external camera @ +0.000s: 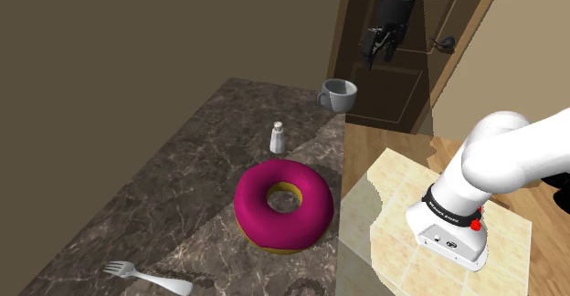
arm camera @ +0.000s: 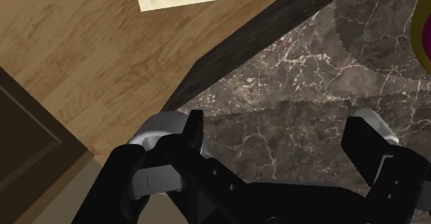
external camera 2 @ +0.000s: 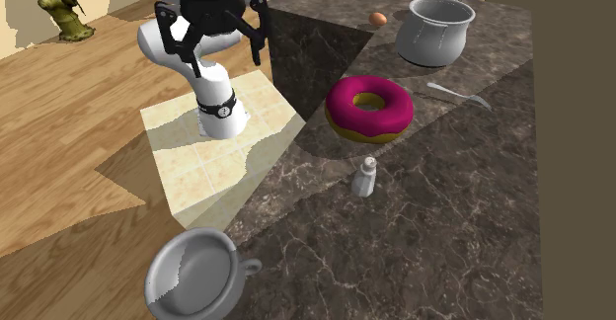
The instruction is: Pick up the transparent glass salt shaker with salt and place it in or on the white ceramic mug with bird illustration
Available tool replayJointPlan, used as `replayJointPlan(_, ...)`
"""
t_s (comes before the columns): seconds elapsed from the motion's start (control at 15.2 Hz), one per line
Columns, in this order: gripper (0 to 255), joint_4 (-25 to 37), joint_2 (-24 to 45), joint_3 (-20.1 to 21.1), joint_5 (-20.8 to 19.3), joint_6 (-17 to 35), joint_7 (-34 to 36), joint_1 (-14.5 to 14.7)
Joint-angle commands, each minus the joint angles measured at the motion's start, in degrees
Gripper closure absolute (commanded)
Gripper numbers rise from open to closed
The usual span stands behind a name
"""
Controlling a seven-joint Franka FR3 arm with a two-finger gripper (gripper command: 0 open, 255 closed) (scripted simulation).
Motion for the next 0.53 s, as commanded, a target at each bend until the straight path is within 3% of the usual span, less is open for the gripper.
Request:
replayJointPlan(0.0,0,0.0,0.0,0.0,0.0,0.0,0.0,0.0)
replayJointPlan(0.46,0,-1.23,9.78,3.06,3.46,11.2,1.88,2.8)
